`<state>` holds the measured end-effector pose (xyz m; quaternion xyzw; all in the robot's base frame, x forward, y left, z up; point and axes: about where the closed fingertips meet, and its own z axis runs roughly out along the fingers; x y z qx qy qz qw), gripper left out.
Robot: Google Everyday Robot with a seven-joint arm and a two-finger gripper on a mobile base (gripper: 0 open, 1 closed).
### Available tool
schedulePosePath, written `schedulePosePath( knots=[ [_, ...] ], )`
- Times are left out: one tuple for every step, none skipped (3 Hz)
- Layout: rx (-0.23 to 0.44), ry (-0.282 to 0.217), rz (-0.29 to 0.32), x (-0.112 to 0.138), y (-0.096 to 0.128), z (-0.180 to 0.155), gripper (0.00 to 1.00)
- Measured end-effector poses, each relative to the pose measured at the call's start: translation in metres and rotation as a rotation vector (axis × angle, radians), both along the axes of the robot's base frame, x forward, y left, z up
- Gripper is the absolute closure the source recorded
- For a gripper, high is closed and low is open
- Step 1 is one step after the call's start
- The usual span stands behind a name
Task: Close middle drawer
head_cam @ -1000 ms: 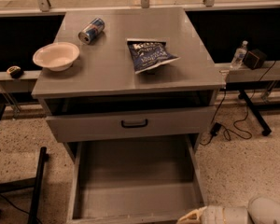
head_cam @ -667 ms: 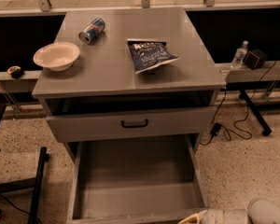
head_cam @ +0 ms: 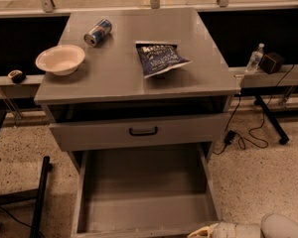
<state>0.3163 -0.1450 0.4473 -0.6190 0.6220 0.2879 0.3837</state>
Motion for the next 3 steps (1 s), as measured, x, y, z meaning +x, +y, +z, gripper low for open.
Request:
schedulePosePath(
  knots=[
    [-0.009,0.000,-0.029,0.010,0.004,-0.022,1.00],
    [-0.012,0.003,-0.035,0.012,0.005,-0.027,1.00],
    [-0.024,0.015,-0.063,0.024,0.010,-0.045,1.00]
  ],
)
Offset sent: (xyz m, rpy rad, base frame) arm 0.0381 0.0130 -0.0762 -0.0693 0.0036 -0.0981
